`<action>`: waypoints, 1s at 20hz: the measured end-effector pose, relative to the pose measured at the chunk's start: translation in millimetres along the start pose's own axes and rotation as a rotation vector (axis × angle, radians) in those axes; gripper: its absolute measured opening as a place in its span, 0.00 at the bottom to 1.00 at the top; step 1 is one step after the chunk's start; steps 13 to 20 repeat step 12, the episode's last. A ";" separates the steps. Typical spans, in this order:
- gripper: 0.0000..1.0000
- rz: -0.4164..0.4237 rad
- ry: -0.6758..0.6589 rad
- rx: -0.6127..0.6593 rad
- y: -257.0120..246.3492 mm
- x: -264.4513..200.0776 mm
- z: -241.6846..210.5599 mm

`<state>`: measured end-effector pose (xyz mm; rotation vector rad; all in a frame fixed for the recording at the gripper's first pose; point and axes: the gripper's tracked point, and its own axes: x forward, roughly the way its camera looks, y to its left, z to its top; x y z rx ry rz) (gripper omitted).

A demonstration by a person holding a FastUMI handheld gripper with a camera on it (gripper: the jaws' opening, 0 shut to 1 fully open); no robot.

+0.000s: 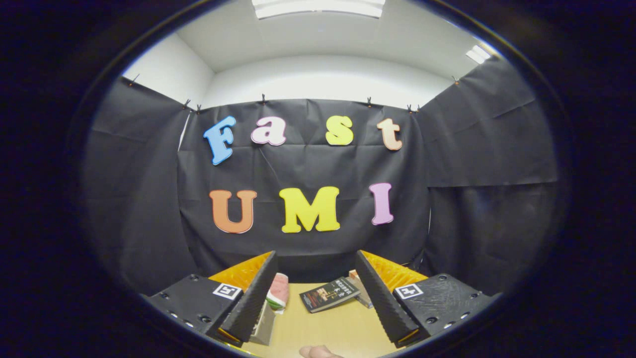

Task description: Open the storage box then place both shoes into the box .Put the left shoe in first, then the right shoe, with the right side of both shoes facing outward in a uniform manner.

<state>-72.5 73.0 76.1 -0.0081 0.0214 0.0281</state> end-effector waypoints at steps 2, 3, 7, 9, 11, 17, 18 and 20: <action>0.96 0.009 -0.016 -0.026 -1.4 -4.7 0.4; 0.96 0.018 -0.014 -0.020 -1.2 -6.1 -1.9; 0.96 0.045 0.026 0.022 -4.5 -5.2 -14.9; 0.96 0.044 0.041 0.023 -9.2 -4.6 -15.4; 0.96 0.047 0.033 0.017 -11.1 -5.4 -12.4; 0.96 0.042 0.030 0.014 -12.7 -5.9 -12.8; 0.96 0.042 0.030 0.014 -12.7 -5.9 -12.8; 0.96 0.042 0.030 0.014 -12.7 -5.9 -12.8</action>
